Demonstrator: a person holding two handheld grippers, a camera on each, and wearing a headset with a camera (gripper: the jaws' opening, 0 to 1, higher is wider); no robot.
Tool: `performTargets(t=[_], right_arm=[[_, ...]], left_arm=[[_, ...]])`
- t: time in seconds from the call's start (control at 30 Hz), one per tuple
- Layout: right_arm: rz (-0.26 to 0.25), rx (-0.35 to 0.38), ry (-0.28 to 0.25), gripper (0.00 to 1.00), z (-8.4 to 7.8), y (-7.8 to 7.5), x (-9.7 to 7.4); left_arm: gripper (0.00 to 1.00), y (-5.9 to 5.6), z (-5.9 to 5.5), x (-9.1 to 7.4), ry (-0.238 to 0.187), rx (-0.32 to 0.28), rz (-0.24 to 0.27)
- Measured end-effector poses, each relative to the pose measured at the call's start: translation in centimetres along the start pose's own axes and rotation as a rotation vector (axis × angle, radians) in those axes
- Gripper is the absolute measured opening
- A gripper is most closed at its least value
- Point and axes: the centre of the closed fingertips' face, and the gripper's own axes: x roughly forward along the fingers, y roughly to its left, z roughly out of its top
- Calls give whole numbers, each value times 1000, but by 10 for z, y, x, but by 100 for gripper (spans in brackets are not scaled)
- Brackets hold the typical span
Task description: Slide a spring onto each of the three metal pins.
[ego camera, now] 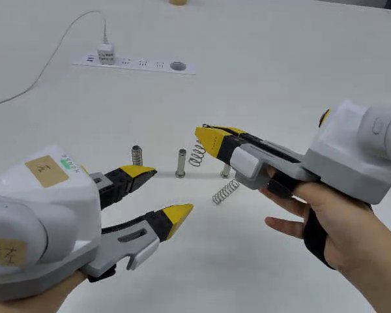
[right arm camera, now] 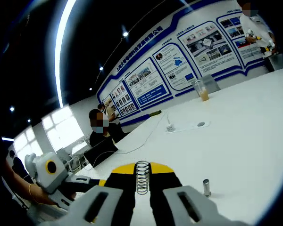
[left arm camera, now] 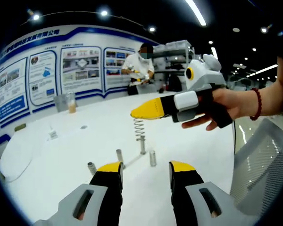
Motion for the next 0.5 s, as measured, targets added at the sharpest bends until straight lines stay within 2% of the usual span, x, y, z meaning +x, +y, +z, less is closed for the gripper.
performTargets(t=[0.2, 0.5], right_arm=[[-14, -115, 7, 11, 2, -7, 10], [-38, -165, 18, 11, 0, -20, 25]], left_arm=[[47, 1, -8, 1, 17, -18, -1], [55, 0, -15, 3, 33, -38, -3]])
